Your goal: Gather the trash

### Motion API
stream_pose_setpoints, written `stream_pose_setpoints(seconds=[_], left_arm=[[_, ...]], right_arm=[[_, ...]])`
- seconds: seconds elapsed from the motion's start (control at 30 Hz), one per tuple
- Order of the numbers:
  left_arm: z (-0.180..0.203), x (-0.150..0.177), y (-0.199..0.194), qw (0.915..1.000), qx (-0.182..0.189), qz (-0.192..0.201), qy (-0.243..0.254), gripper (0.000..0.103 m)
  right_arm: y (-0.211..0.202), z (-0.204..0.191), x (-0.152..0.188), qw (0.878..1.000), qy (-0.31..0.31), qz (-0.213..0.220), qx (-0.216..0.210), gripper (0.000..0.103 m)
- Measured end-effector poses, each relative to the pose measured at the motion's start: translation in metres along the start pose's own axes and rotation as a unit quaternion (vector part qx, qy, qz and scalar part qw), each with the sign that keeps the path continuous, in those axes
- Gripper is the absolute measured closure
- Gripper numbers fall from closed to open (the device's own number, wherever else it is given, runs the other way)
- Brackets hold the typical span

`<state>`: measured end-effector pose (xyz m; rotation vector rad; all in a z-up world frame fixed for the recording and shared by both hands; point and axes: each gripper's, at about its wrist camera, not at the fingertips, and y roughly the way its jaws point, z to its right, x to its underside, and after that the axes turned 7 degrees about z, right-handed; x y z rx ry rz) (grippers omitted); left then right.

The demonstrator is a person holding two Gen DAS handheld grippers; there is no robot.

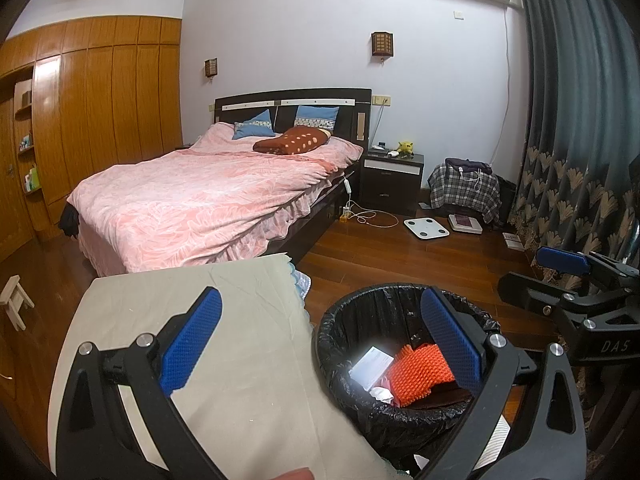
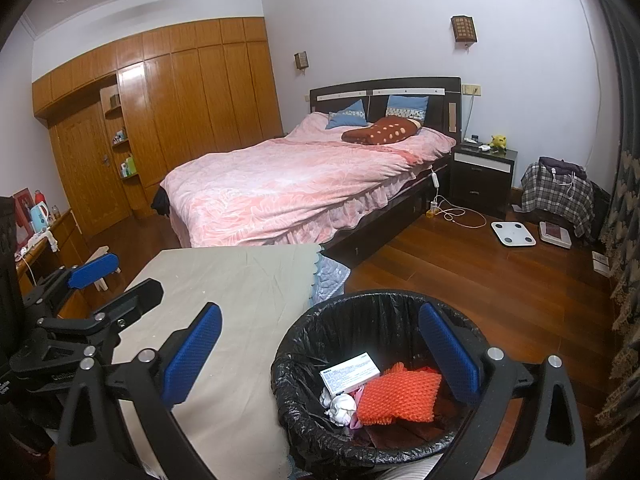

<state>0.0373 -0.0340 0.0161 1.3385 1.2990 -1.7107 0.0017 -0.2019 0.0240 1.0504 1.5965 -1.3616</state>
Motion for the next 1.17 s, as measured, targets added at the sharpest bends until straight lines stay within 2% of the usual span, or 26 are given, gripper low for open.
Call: stream_pose_setpoints(seconds=[1.17], left_arm=[[-0.0028, 0.0008, -0.0042, 1.0000, 0.001, -0.004, -0.002, 0.006]], right_arm=[[-0.0011, -0.0052, 0.0047, 1.000, 0.001, -0.005, 0.001, 0.006]])
